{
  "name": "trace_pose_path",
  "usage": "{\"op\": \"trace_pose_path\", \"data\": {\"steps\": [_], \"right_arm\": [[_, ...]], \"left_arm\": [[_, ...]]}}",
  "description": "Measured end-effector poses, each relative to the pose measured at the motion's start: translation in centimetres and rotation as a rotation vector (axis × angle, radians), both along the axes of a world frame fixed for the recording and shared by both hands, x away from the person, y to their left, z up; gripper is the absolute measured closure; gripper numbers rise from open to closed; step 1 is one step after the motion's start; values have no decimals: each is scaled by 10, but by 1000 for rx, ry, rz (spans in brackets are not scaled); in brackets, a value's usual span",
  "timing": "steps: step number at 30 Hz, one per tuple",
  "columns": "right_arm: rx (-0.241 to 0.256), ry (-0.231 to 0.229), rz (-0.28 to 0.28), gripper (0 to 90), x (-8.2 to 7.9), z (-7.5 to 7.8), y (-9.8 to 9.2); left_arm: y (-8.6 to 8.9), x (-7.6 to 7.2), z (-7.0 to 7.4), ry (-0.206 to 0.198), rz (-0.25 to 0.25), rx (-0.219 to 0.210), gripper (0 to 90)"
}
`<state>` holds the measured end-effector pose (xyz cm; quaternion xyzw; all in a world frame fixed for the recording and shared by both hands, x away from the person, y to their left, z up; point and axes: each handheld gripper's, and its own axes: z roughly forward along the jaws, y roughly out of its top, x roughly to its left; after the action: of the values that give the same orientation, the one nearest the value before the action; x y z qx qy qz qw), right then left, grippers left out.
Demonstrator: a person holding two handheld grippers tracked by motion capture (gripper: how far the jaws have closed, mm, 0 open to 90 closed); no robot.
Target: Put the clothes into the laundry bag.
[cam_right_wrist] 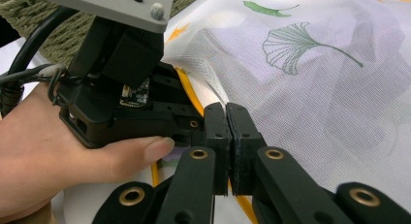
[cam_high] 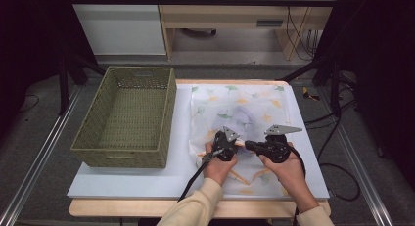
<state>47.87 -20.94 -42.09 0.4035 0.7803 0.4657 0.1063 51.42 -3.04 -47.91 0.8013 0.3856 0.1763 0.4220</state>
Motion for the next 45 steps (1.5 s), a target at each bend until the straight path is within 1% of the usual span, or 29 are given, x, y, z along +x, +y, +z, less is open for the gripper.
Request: {"op": "trace_pose_path", "data": {"steps": [2,4,6,7,10,16,18,20,22,27,35,43,45], "right_arm": [[0,-7,1,888,1,-1,0],[-1,-5,3,888,1,-1,1],[1,-4,0,888,2,-1,1],[3,-4,0,888,2,-1,1],[5,-2,-1,888,2,-2,1],[-1,1,5,888,3,-3,2],[2,8,4,888,3,-2,3],[-1,3,10,889,3,-2,3],[-2,2,13,889,3,-2,3],[-4,4,14,889,3,-2,3],[2,6,10,889,2,0,3],[2,-6,18,889,2,2,1],[3,-3,16,889,2,2,2]], "left_arm": [[0,1,0,-3,6,-3,900],[0,3,0,-2,6,6,900],[-1,5,0,-7,10,1,900],[0,5,1,-4,8,7,900],[-1,7,0,-6,15,8,900],[-2,11,-1,-6,31,-9,900],[-2,12,-2,-12,34,-11,900],[-2,14,-2,-14,35,-8,900],[-2,15,-3,-21,42,-16,900],[-3,18,-4,-37,51,-12,900],[-2,20,-4,-38,69,-21,900],[-2,23,-4,-35,74,-15,900],[-2,24,-4,-35,78,-20,900]]}}
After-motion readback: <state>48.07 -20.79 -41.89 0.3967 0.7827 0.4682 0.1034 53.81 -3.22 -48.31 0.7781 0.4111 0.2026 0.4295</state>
